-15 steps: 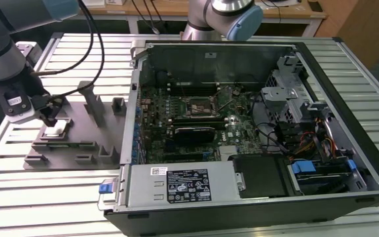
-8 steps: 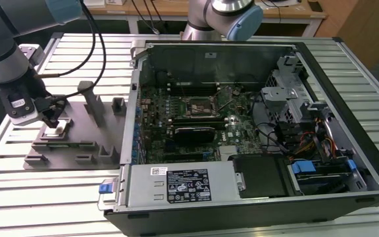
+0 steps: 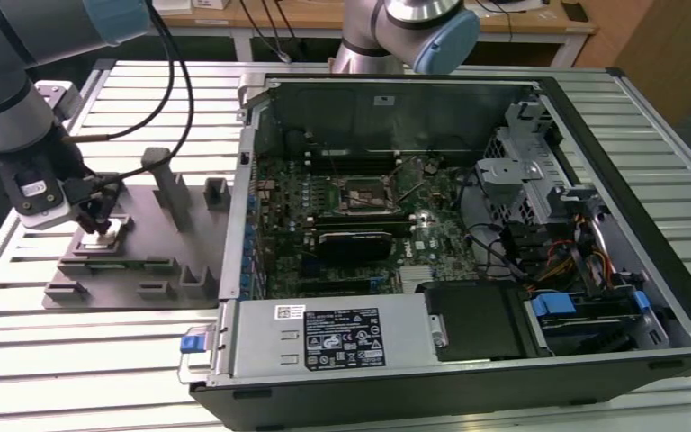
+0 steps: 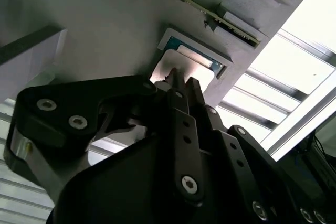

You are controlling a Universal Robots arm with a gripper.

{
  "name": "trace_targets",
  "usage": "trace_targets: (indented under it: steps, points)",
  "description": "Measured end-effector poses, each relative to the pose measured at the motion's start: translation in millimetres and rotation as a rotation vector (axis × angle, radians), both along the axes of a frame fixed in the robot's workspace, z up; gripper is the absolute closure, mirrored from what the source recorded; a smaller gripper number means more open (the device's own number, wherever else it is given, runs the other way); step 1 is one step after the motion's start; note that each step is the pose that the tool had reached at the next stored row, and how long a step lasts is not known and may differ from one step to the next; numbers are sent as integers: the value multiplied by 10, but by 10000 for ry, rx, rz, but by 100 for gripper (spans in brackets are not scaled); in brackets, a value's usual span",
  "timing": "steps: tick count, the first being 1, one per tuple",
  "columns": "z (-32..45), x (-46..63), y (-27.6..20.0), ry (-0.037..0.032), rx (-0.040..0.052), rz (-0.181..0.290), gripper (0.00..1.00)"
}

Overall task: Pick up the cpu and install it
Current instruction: 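Pick up the cpu and move it towards the insertion slot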

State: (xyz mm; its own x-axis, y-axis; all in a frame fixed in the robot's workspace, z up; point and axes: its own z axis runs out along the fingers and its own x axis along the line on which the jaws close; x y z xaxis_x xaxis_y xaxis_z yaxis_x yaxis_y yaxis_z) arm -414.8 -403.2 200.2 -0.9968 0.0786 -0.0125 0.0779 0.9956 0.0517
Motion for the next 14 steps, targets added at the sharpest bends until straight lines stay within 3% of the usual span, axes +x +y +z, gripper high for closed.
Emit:
trace_targets:
  steps: [2, 6, 8, 11, 12, 14]
  points:
    - [-2, 0, 0, -1, 1, 0, 71]
    - [-5, 1, 0, 0, 0, 0, 59]
    - [-7, 1, 0, 0, 0, 0, 47]
    - [-10, 2, 0, 0, 0, 0, 42]
    - [-11, 2, 0, -1, 0, -1, 35]
    - [-17, 2, 0, -3, 2, 0, 35]
